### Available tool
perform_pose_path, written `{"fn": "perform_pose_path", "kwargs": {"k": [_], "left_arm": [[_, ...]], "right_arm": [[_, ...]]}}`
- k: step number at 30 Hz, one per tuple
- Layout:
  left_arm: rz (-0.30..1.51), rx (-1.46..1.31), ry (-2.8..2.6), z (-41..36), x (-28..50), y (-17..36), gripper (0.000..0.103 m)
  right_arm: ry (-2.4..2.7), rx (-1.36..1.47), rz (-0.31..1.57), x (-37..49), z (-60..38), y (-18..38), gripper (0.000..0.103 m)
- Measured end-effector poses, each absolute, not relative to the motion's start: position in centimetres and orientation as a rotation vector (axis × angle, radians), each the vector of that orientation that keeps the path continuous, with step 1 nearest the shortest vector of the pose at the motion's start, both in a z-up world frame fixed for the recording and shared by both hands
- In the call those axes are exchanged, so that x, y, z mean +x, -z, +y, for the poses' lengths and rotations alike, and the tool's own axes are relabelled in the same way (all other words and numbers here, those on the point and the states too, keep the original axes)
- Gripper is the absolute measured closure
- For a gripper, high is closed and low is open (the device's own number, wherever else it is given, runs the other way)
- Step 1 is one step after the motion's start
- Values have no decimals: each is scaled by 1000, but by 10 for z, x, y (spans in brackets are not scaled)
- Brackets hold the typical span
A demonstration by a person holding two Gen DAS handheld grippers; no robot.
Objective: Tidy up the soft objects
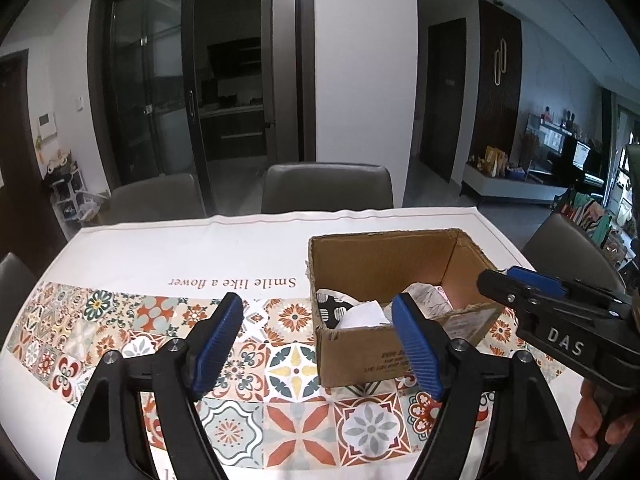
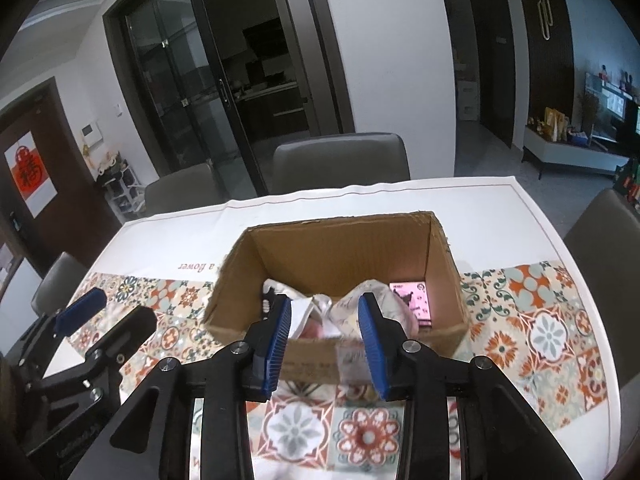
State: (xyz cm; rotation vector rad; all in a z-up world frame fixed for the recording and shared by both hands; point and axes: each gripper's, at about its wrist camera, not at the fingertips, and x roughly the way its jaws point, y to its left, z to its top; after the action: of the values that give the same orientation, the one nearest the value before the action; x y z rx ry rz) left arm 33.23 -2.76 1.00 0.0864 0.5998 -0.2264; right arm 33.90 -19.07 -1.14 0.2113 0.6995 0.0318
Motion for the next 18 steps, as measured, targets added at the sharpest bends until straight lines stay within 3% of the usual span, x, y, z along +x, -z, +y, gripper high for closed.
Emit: {"fn": "perform_pose_path", "kwargs": {"k": [4, 16, 18], "left_arm": [[553, 109, 231, -21, 311, -20, 18], [500, 134, 216, -13, 252, -30, 6], [502, 121, 208, -14, 243, -29, 6]], "right_arm": [[7, 209, 668, 311, -183, 1, 59], [63, 203, 617, 243, -175, -11, 58], [69, 194, 612, 233, -175, -12, 53]]}}
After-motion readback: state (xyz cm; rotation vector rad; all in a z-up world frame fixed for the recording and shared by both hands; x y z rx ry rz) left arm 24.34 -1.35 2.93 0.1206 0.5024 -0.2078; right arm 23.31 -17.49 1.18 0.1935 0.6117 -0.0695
